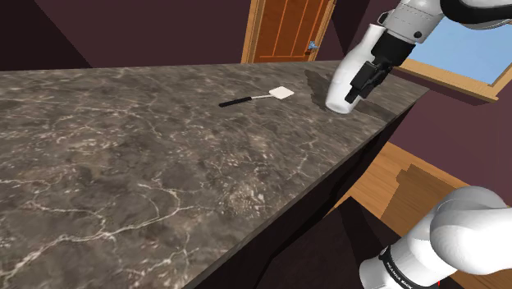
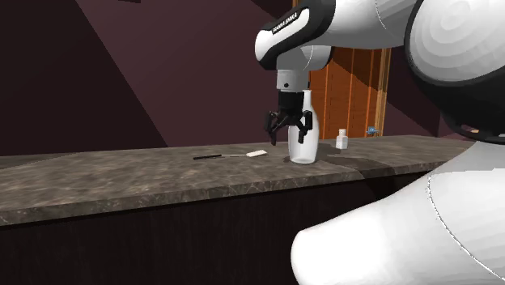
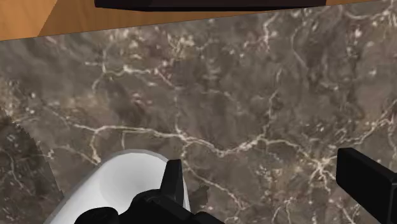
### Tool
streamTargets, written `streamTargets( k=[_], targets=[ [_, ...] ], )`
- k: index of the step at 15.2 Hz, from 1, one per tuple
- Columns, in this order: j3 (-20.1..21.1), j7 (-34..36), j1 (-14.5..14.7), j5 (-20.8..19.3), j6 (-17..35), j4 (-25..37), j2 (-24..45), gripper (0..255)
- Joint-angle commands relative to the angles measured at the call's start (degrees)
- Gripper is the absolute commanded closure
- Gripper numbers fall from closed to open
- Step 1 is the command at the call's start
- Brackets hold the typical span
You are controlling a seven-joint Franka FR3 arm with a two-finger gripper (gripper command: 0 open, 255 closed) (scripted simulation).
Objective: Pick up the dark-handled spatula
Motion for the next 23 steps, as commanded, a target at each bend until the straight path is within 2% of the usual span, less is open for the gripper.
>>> streamTargets(
  k=[1,7,12,18,23],
  targets=[
    [0.00,0.00,0.00,0.00,0.00,0.00,0.00,0],
    [12.06,28.92,-5.13,6.13,-0.54,5.67,7.38,0],
    [20.80,52.87,-10.12,8.38,-0.63,14.56,17.60,0],
    [29.06,81.80,-15.27,6.05,-1.05,28.46,33.28,0],
    [31.86,104.88,-15.90,0.91,-2.43,41.55,47.55,0]
  ],
)
